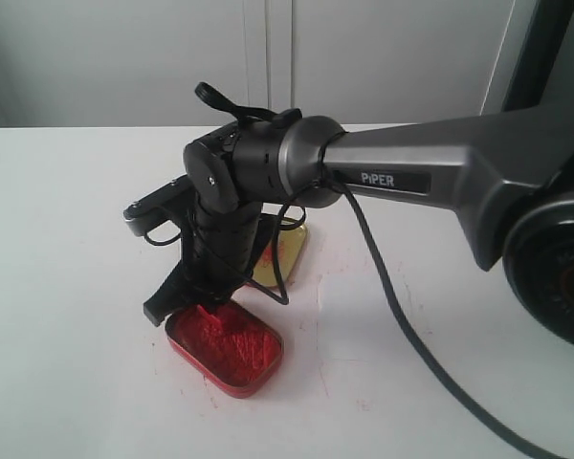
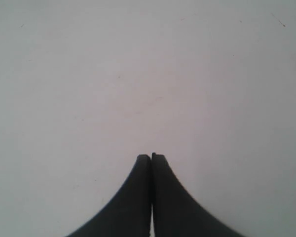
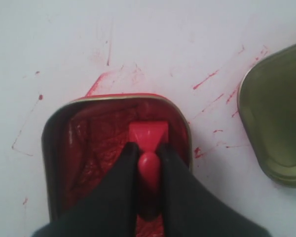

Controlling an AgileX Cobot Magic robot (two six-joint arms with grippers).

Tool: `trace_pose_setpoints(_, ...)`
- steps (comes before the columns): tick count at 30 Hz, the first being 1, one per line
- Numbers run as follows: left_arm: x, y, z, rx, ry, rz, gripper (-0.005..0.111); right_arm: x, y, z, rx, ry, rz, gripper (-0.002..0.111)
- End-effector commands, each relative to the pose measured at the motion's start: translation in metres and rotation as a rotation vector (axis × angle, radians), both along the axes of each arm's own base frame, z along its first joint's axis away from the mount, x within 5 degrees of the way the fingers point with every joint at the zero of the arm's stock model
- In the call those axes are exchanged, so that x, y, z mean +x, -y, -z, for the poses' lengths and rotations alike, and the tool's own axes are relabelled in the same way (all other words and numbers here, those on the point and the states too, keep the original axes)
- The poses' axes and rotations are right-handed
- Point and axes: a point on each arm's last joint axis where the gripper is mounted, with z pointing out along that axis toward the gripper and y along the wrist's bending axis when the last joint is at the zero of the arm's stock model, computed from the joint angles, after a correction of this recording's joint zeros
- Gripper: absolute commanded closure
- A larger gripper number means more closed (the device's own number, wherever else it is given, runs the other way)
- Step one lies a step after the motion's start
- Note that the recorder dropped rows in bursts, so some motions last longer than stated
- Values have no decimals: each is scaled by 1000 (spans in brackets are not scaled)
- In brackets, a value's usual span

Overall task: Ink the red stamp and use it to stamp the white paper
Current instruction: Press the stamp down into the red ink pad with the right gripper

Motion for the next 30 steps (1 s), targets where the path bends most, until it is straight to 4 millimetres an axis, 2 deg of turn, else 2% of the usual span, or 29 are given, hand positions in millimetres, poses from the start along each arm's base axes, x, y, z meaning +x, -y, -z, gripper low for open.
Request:
trace_pose_setpoints(1, 0, 1, 2, -6, -3, 8, 107, -3, 4, 35, -97, -81, 1, 108)
trace_pose_setpoints(8, 0, 1, 2, -6, -3, 8, 107, -6, 7, 56, -163, -142, 1, 108)
trace_pose_setpoints(19, 0, 1, 2, -6, -3, 8, 107, -6, 8, 58, -169, -148, 1, 108)
trace_pose_setpoints(24, 0, 1, 2, -6, -3, 8, 107, -6, 7, 53, -163, -142, 1, 108)
trace_pose_setpoints(30, 0, 1, 2, -6, -3, 8, 107, -5, 6, 29, -113, -96, 1, 108)
